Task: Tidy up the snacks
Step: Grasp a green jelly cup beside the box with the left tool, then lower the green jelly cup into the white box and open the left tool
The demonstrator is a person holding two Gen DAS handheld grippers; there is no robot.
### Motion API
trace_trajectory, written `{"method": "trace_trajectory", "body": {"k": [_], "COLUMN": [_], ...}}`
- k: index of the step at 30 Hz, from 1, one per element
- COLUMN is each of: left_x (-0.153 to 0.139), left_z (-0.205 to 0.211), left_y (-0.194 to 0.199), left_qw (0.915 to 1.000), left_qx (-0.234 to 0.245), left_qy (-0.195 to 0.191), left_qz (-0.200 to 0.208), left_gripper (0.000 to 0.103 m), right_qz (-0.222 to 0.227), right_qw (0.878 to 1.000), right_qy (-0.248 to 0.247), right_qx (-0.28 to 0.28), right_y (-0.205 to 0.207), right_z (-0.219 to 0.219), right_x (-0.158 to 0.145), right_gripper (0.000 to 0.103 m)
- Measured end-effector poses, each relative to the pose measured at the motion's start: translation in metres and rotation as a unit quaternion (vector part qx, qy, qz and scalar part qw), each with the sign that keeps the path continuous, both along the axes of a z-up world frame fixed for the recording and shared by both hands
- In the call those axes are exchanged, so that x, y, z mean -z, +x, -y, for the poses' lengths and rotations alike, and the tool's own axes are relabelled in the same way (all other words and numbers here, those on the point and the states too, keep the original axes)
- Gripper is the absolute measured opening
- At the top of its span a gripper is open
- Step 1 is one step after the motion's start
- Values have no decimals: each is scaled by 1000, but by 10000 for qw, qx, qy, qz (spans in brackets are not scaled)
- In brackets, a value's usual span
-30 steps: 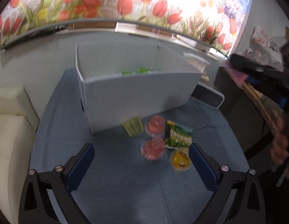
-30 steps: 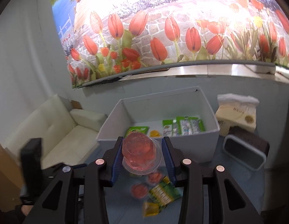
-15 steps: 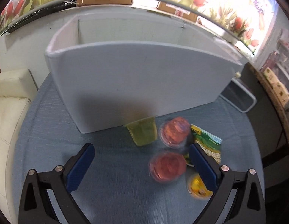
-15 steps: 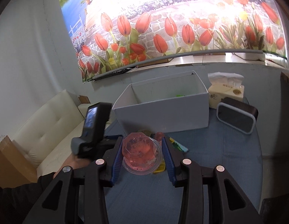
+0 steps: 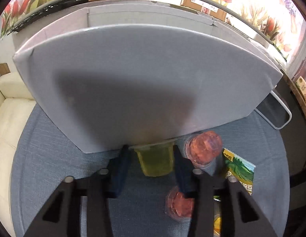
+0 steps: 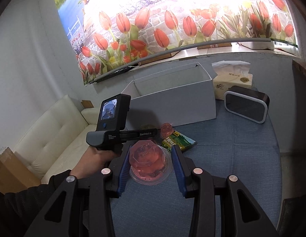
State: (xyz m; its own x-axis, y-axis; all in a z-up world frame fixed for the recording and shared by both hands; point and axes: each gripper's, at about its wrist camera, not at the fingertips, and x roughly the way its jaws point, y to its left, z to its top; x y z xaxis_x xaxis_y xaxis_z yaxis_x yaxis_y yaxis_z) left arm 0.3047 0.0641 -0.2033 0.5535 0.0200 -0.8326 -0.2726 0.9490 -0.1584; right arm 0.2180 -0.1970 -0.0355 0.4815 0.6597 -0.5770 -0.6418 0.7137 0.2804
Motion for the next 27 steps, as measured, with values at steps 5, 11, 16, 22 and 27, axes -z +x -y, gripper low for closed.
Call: {"method": "trace_trajectory", "body": {"k": [5, 11, 16, 22, 27], "left_x": [-2, -12, -40, -85, -132], "left_z": [-10, -16, -15, -15, -32], "left_y": [-8, -26, -53, -85, -81], "left_qw": [9997, 9990, 9973, 9916, 9845], "left_qx": [87, 173, 353, 577, 650], "left_qy": [-229, -334, -355, -295, -212], "left_qz": [67, 252, 545, 1119, 1617], "left_gripper": [45, 45, 45, 45, 45], "right_qz": [13, 49, 100, 240, 443], "right_qw": [10000, 10000, 9999, 9995, 9987], "right_qy": [-44, -71, -91, -62, -123], "right_qx": [-17, -42, -98, -184, -211], "right_y": [1, 5, 16, 39, 75], "right_z": [-3, -9, -19, -41, -71], "right_x": [2, 2, -2, -17, -37], "right_gripper": [44, 44, 44, 44, 44]}}
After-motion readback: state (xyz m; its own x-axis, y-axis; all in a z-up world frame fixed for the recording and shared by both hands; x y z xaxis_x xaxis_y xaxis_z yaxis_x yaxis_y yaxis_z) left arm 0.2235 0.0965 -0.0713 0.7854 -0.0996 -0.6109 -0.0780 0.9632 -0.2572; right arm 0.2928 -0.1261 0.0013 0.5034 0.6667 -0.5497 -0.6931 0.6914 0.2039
